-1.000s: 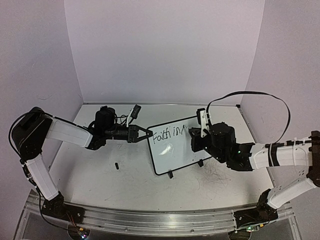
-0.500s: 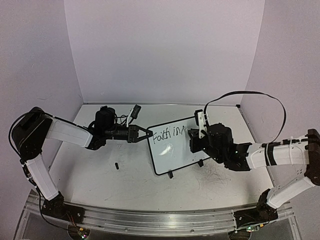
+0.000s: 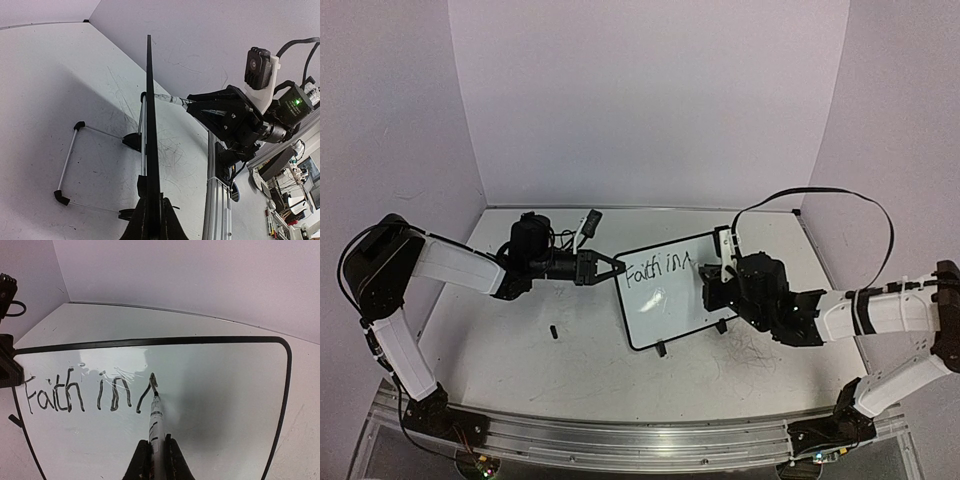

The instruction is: Write a sentence on the whiteboard

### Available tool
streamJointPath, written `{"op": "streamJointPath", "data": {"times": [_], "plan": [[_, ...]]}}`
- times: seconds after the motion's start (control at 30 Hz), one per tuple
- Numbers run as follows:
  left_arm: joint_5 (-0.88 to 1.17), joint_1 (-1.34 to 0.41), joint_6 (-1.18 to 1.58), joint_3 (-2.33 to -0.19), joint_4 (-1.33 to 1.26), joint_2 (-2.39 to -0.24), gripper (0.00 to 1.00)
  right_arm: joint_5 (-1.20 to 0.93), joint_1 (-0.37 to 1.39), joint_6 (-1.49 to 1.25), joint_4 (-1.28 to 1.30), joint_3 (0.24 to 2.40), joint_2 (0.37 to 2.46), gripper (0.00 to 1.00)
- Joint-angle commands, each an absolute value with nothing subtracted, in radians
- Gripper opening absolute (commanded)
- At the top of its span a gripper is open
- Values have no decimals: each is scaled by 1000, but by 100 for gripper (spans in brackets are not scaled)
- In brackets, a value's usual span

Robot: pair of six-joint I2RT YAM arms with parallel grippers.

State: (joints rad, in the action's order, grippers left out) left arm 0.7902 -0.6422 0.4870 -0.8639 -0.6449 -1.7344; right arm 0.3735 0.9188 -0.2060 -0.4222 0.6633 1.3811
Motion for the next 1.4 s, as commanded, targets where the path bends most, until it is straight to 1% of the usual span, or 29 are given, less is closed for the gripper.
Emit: {"op": "streamJointPath", "data": {"times": [0.0,0.47,0.77,1.37], "plan": [[878,-681,489,-895,-619,-1728,0,373,921,-238,-390,636,1357,0],[878,-681,487,-895,-620,-1729,0,346,915,-214,-417,681,1287,0],[878,-681,488,-896,-620,-1729,0,353,908,-178,-432,713,1336,0],[878,-681,488,-896,-617,-1727,0,354,908,-174,-437,704,1348,0]]}}
